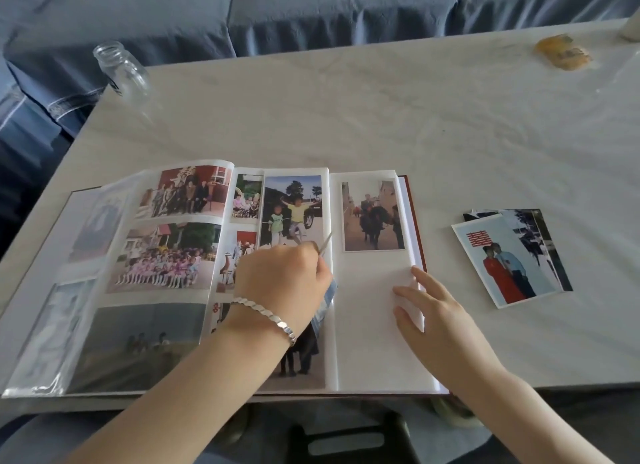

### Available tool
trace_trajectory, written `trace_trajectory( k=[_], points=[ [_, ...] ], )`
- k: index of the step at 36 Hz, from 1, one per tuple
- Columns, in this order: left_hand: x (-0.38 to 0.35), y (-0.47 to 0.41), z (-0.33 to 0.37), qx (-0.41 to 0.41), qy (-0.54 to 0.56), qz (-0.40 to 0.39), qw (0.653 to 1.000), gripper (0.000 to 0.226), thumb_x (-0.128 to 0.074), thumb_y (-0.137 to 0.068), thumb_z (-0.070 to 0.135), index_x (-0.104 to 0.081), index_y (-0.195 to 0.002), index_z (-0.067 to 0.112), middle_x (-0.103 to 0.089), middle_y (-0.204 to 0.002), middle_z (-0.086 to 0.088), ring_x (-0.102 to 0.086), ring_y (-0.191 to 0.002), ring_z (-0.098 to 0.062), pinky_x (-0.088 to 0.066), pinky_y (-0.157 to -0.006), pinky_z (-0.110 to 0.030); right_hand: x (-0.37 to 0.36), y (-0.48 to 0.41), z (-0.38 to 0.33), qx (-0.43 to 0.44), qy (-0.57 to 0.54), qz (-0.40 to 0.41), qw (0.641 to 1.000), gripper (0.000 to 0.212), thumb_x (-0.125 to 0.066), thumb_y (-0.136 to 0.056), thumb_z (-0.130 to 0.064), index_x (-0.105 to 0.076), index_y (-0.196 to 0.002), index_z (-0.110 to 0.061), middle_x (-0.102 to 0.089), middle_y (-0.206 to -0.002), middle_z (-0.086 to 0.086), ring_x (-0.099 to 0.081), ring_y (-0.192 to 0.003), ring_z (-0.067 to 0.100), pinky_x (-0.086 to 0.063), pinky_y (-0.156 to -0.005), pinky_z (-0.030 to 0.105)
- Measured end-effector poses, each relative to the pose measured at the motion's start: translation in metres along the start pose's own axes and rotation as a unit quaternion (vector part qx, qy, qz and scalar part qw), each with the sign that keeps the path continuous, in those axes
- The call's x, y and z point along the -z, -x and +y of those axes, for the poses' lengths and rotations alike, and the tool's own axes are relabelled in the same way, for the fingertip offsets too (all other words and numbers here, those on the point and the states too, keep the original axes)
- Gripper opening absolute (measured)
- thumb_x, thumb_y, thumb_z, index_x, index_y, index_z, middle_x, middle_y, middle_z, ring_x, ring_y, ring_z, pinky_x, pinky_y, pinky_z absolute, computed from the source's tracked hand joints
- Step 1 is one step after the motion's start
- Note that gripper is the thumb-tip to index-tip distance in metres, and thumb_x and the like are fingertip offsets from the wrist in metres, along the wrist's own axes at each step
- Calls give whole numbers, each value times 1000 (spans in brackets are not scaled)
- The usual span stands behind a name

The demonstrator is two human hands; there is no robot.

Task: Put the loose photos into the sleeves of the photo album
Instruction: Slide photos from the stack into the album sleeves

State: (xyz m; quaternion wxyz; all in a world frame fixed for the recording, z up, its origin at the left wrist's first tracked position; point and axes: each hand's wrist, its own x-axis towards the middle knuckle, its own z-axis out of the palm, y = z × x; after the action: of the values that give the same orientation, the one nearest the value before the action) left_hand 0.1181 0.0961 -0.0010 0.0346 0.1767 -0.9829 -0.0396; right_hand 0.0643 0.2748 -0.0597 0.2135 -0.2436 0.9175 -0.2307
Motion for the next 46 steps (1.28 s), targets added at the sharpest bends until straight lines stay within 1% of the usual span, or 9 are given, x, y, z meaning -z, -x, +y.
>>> trace_trajectory(
  k=[7, 11, 20, 29, 33, 36, 39, 41, 46],
  points=[
    [-2, -8, -3, 29, 38, -10, 999, 41, -43, -95, 29, -29, -57, 17, -34, -51, 6, -30, -46, -3, -21, -41, -15, 2, 0, 3, 6, 0, -3, 1000, 32, -45, -97, -28, -54, -127, -25, -21, -154, -7, -48, -123, 14, -40, -96, 17],
    [-1, -14, -13, 90, 105, -32, 990, 43, -52, -91, 26, -35, -54, 12, -40, -50, -1, -34, -44, -9, -23, -41, -19, 2, 0, 5, 7, -3, -4, 1000, 33, -46, -96, -29, -54, -128, -26, -21, -153, -8, -50, -121, 14, -42, -95, 17],
    [-28, -6, -32, 134, 192, -118, 965, 24, -62, -84, 26, -66, -79, 2, -60, -60, -3, -46, -46, -12, -33, -39, -16, -1, -2, 10, 13, -9, 6, 1000, 35, -49, -94, -31, -54, -128, -28, -24, -152, -8, -49, -123, 14, -42, -94, 16],
    [-40, -2, -28, 101, 209, -211, 950, 27, -59, -89, 30, -64, -107, 10, -53, -64, 10, -44, -49, 1, -29, -35, -5, -6, -3, 19, 18, -16, 8, 1000, 35, -51, -93, -30, -54, -128, -29, -24, -152, -11, -50, -122, 13, -29, -72, -1],
    [-40, -4, -27, 96, 202, -239, 945, 35, -60, -88, 37, -61, -111, 10, -58, -76, 3, -51, -60, -6, -36, -47, -10, -8, -4, 21, 21, -25, 17, 999, 34, -53, -93, -27, -56, -127, -27, -26, -151, -9, -51, -121, 13, -28, -74, -2],
    [-39, -4, -25, 116, 192, -212, 951, 56, -65, -83, 40, -41, -127, 16, -56, -96, 1, -54, -77, -14, -40, -59, -19, -10, -4, 23, 22, -33, 23, 999, 33, -54, -92, -25, -57, -125, -26, -27, -151, -9, -52, -119, 13, -26, -69, -6],
    [-37, 1, -24, 128, 185, -121, 967, 57, -63, -86, 38, -31, -130, 20, -56, -86, 2, -50, -63, -12, -36, -47, -15, -12, -4, 25, 24, -42, 28, 998, 32, -55, -92, -24, -58, -124, -27, -28, -150, -10, -52, -117, 12, -28, -63, -8],
    [-38, 4, -27, 138, 213, -79, 964, 43, -57, -90, 33, -38, -126, 20, -55, -74, 5, -45, -50, -7, -33, -38, -11, -12, -5, 28, 27, -48, 34, 998, 31, -56, -91, -23, -60, -122, -28, -29, -149, -12, -52, -117, 12, -28, -62, -8],
    [-40, 6, -33, 157, 295, -113, 936, 17, -53, -90, 10, -55, -94, 26, -55, -87, 16, -57, -41, -4, -39, -37, -10, -12, -6, 34, 40, -57, 48, 996, 30, -59, -89, -21, -63, -118, -28, -32, -138, -21, -52, -119, 13, -29, -69, -5]
  ],
)
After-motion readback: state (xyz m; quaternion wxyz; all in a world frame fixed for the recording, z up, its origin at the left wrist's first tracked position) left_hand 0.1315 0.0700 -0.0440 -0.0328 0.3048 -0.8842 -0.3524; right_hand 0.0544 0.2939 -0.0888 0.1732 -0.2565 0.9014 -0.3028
